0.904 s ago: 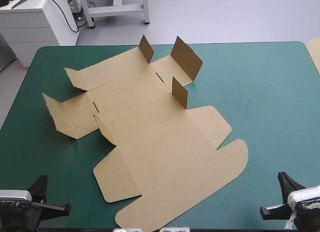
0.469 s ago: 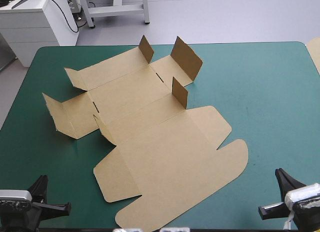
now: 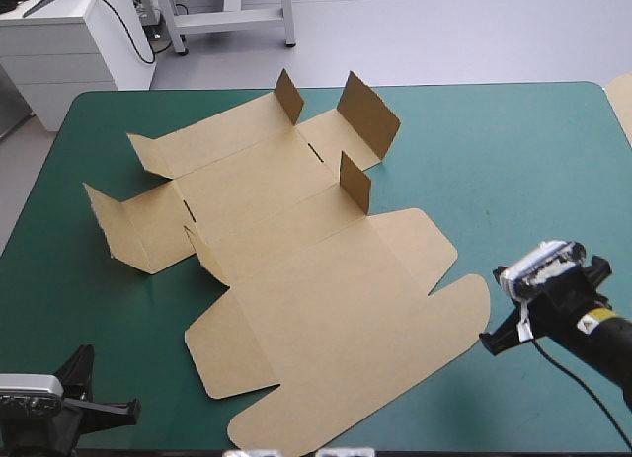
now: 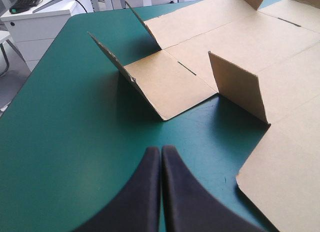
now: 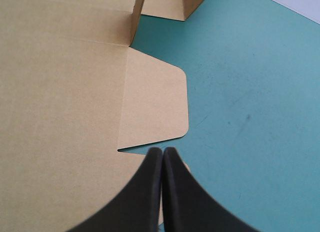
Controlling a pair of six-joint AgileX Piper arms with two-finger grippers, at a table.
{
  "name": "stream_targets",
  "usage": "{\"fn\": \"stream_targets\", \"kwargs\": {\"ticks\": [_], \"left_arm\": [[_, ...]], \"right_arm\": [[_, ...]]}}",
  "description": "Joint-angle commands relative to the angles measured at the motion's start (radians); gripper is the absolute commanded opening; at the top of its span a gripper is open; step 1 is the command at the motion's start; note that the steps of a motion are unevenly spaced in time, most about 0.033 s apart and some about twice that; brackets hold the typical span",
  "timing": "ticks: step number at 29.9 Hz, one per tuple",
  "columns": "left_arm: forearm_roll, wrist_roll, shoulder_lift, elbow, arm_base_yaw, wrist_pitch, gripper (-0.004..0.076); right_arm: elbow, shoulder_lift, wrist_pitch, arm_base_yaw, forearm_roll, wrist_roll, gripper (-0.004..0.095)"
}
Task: Fold the box
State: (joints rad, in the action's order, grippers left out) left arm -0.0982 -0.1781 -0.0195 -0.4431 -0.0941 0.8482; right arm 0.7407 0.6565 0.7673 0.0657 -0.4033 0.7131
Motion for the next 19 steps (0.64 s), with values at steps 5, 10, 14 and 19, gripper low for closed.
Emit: {"fn": "stream_targets", "kwargs": {"ticks": [5, 10, 14, 19], "left_arm": [[-0.007, 0.005, -0.004, -0.021, 0.008, -0.076, -0.0008], [-0.007, 0.005, -0.004, -0.021, 0.006, -0.076, -0.0008], [-0.007, 0.005, -0.004, -0.021, 0.006, -0.076, -0.0008], [-0.007, 0.005, -0.004, -0.021, 0.006, -0.076, -0.0008]], "right_arm": [[0.209, 0.332, -0.030, 0.051, -0.215, 0.018, -0.0013], [0.354, 0.543, -0.030, 0.165, -0.203, -0.012, -0.0004], [0.473, 0.688, -0.054, 0.264, -0.124, -0.110, 0.0003], [0.640, 0.849, -0.029, 0.316, -0.009, -0.237, 0.0003]]}}
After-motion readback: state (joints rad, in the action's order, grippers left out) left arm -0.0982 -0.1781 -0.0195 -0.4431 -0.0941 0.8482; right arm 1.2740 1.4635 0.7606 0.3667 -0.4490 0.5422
